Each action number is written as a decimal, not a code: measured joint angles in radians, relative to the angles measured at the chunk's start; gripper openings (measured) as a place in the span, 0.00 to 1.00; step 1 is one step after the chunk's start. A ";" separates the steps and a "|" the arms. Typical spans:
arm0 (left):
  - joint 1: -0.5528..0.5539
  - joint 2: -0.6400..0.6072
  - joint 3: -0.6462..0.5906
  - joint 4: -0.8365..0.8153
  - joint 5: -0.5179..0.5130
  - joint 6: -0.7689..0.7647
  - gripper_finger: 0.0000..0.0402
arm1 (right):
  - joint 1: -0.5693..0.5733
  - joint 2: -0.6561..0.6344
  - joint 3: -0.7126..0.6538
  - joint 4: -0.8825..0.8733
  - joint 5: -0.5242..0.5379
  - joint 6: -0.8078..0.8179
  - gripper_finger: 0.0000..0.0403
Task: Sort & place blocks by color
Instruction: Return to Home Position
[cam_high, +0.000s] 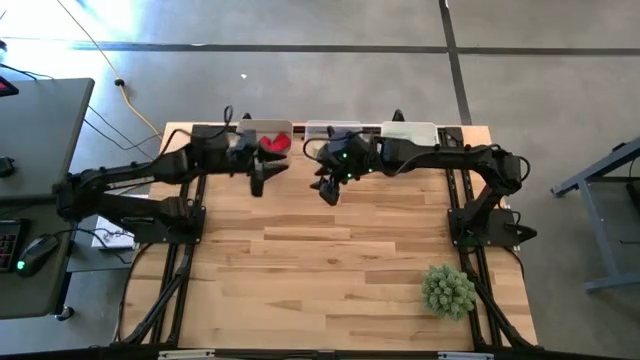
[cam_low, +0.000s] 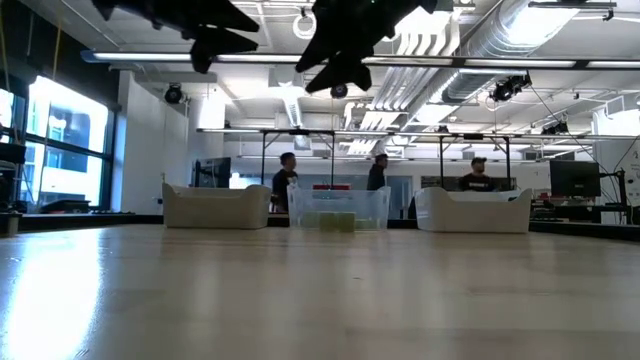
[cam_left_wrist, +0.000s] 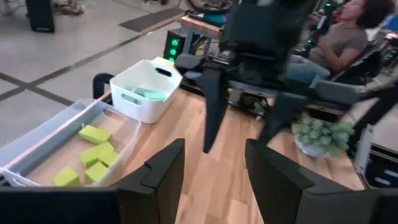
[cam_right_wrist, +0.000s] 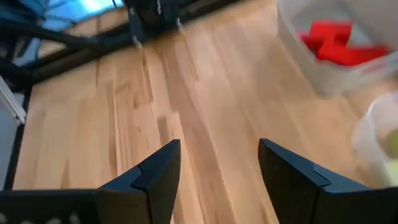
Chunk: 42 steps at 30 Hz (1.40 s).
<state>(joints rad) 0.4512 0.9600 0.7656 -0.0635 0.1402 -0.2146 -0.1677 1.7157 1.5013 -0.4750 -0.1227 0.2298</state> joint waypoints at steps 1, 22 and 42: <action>-0.007 -0.027 -0.022 0.002 -0.002 -0.002 0.39 | 0.007 0.000 -0.012 -0.001 0.001 0.015 0.50; -0.162 -0.570 -0.452 0.042 -0.176 -0.118 0.39 | 0.205 -0.003 -0.144 0.233 -0.005 0.158 0.50; -0.225 -0.959 -0.705 0.034 -0.231 -0.124 0.39 | 0.204 -0.008 -0.144 0.228 -0.006 0.166 0.49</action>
<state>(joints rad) 0.2260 0.0010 0.0610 -0.0299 -0.0904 -0.3385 0.0368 1.7076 1.3575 -0.2471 -0.1288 0.3959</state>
